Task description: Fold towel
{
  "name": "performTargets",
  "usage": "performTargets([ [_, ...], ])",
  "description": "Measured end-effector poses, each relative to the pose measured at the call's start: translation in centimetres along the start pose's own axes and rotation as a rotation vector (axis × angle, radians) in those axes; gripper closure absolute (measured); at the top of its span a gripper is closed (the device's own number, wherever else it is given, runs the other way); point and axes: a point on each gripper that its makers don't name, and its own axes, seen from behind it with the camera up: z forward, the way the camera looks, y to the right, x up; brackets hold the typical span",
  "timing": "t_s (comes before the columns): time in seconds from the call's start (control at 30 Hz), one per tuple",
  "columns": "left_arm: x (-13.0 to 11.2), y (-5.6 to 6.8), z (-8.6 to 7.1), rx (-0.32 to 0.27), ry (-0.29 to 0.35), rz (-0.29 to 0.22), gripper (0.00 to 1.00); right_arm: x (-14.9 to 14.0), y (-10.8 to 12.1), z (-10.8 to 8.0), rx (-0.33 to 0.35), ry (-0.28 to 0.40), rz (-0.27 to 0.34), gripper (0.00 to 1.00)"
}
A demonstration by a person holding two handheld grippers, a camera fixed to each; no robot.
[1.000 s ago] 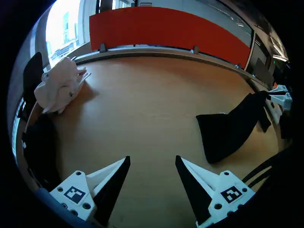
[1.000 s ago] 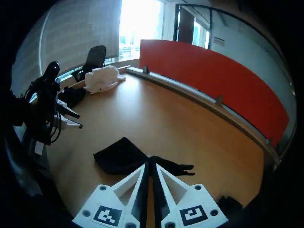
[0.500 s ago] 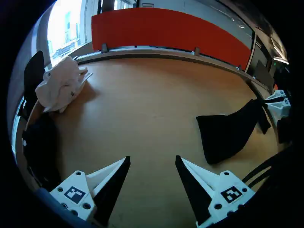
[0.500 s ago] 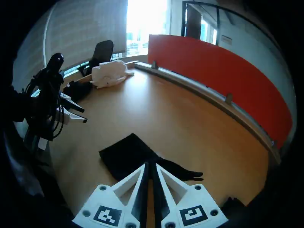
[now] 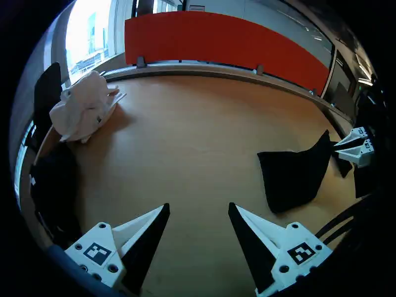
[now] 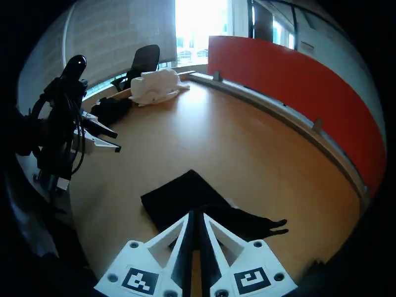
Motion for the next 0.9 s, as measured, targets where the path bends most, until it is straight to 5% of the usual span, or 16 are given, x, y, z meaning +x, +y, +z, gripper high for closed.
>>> performTargets([
  [0.9,-1.4,-3.1,-1.8,0.044,0.007,-0.064,0.12,0.6,-6.5,7.6,0.166,-0.072,-0.041,0.94],
])
